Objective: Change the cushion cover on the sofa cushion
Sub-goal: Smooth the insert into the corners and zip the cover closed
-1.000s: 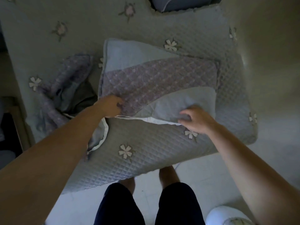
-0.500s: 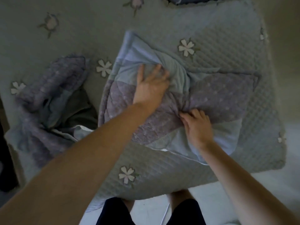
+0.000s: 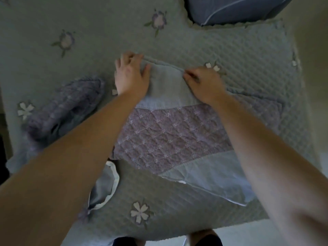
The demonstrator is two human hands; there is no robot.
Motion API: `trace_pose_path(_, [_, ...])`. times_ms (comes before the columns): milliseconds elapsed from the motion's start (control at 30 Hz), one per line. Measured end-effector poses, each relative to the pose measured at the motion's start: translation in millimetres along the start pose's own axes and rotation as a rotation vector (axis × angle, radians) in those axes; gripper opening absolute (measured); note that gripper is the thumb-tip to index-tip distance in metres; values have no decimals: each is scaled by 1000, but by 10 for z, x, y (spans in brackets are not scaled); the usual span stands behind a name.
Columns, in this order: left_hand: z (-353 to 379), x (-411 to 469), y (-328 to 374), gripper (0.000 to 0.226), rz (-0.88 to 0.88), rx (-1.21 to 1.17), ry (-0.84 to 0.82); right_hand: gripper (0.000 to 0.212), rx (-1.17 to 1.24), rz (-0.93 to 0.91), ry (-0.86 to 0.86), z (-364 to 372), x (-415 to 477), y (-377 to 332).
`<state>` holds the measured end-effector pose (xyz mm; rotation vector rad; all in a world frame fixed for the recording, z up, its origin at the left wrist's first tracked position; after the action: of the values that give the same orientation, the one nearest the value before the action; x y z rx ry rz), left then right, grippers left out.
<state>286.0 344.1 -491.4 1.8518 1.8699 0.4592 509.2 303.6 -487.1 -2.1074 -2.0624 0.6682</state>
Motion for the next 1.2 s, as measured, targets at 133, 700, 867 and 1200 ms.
trace_pose_path(133, [141,225,-177,56,-164,-184,-241,29,64,64,102,76,-80,-76])
trace_pose_path(700, [104,49,512,44,244,57,-105,22,65,-35,-22,348,-373,-150])
trace_pose_path(867, [178,-184,476,50,290,118,-217,19,366,294,136,395,-411,-67])
trace_pose_path(1200, [756,-772,1190,7,969,356,-257,28,-255,256,5,293,-1075,702])
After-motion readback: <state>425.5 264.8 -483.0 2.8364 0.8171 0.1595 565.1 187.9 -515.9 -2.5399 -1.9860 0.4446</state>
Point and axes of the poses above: each hand's wrist, its own x-axis towards the middle knuckle, its own z-axis out of the palm, y = z × x, the point moved 2 cm from there along x, towards the middle knuckle, and after that the axes turned 7 degrees about -x, right-handed, at the moved point
